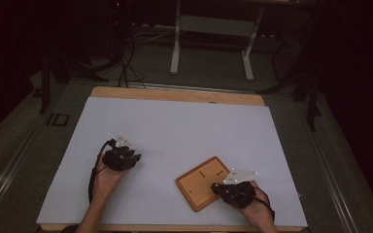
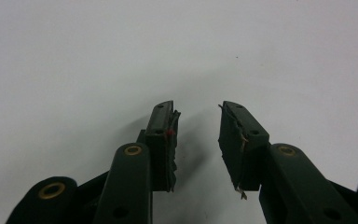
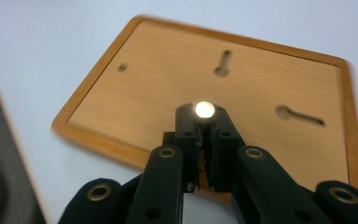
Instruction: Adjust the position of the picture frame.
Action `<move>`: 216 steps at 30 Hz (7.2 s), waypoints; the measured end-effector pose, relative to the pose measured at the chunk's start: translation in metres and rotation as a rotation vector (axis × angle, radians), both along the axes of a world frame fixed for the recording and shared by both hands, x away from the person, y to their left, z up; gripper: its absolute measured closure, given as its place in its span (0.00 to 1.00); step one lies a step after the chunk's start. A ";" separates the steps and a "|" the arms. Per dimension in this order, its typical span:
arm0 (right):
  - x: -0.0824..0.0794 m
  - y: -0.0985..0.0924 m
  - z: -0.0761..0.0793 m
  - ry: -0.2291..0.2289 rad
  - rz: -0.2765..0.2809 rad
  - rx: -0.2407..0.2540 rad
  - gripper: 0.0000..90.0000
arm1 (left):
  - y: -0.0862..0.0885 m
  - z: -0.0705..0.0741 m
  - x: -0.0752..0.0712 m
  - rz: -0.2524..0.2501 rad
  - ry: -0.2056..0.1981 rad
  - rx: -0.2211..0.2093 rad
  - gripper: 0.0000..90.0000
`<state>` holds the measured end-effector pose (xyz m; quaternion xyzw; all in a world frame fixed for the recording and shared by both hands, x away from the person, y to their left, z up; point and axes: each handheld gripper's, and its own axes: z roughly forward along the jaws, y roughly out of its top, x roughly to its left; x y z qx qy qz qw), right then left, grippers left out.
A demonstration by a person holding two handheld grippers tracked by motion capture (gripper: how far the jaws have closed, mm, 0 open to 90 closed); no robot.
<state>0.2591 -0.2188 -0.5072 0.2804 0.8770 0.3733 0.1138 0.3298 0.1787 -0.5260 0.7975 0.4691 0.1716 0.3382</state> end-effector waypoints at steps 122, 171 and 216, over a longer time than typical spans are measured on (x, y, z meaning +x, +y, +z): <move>0.099 0.023 -0.021 -0.019 -0.469 0.179 0.93 | -0.002 -0.006 0.005 0.009 0.016 0.015 0.69; 0.091 0.065 0.008 -0.112 -0.103 0.298 0.94 | -0.009 0.001 0.000 -0.112 -0.036 -0.147 0.99; 0.114 0.091 -0.011 -0.031 -0.036 0.195 0.93 | -0.042 -0.004 -0.014 -0.185 0.067 -0.182 0.99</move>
